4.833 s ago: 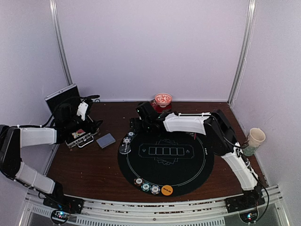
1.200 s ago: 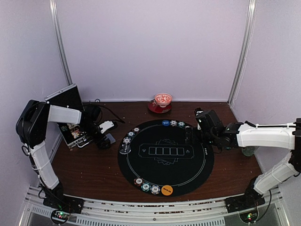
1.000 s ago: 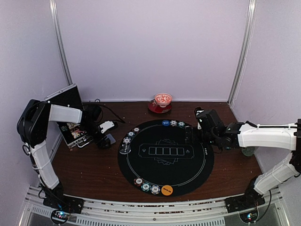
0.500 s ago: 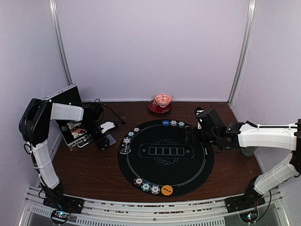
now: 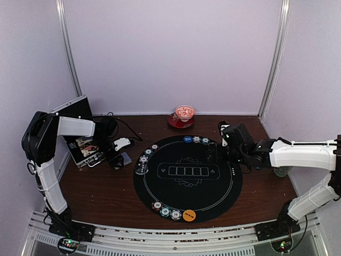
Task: Distribute texas hold em gaming equipment
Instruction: Pick up the poker card from the center of the board.
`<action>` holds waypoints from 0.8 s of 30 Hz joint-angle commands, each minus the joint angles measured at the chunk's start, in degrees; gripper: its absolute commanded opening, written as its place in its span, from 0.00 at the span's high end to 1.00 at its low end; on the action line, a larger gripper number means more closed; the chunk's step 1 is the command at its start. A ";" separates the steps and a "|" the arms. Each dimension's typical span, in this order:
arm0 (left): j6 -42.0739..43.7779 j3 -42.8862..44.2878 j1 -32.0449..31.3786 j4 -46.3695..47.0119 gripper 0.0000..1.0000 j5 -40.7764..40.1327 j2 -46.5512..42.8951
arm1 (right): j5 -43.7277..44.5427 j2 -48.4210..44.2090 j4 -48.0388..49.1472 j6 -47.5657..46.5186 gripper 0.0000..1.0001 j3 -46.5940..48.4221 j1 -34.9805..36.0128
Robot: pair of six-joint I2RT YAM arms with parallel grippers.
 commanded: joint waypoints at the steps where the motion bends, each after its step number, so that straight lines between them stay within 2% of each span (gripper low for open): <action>1: 0.18 -1.70 0.24 -1.39 0.47 -2.83 1.71 | -6.07 0.40 3.15 2.13 0.00 1.66 1.20; 9: 0.45 -1.10 0.24 -0.45 0.46 1.60 -3.13 | -17.62 9.39 6.01 8.11 0.00 12.55 3.94; 24: 2.23 -4.43 0.26 0.79 0.43 7.39 -10.18 | -33.34 37.73 18.73 20.24 0.00 31.29 5.71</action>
